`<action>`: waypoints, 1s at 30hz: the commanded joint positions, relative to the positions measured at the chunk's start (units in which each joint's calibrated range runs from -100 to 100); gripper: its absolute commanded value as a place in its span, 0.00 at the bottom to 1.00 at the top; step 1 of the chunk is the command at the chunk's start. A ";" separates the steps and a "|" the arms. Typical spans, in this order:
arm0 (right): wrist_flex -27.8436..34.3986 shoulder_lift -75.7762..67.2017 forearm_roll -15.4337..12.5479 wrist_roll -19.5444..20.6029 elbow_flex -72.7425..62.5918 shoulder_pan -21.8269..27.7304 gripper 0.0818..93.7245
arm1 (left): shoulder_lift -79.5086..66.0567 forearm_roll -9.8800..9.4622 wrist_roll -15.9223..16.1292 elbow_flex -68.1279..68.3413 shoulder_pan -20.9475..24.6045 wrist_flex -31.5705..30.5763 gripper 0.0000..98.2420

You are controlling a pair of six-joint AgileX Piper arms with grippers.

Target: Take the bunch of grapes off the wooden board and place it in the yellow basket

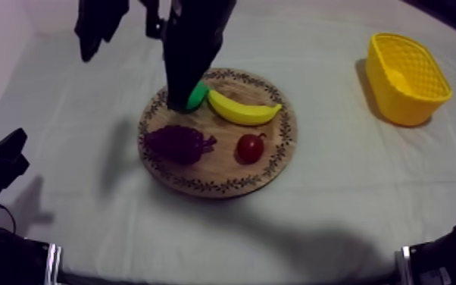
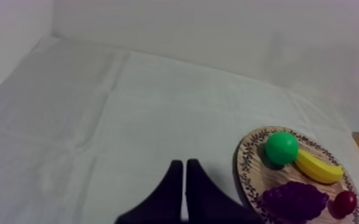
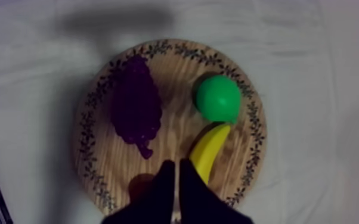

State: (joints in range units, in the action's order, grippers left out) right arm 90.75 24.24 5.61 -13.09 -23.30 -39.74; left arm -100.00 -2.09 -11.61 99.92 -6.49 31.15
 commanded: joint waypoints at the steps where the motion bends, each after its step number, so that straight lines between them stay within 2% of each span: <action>1: 1.44 1.29 -0.47 -0.24 -0.75 -0.11 0.01 | 0.00 -0.04 0.01 -0.04 0.01 -0.03 0.00; 9: 4.84 4.67 -1.23 -0.41 -4.96 -0.49 0.01 | 0.00 -0.04 0.01 -0.04 0.01 -0.03 0.00; 11: 5.24 5.26 -1.30 -0.12 -5.71 -0.59 0.04 | 0.00 -0.04 0.01 -0.04 0.01 -0.03 0.00; 18: 5.93 6.33 -1.78 0.97 -6.97 -0.68 0.28 | 0.00 -0.04 0.01 -0.04 0.01 -0.03 0.00; 25: 7.01 6.55 -1.41 0.94 -7.18 -1.04 0.64 | 0.00 -0.04 0.01 -0.04 0.01 -0.03 0.00; 30: 7.19 6.83 -1.15 1.05 -6.94 -1.23 0.75 | 0.00 -0.04 0.01 -0.04 0.01 -0.03 0.00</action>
State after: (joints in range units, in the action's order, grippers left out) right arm 97.87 30.99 4.43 -11.91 -30.35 -40.98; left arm -100.00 -2.09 -11.61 99.92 -6.49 31.15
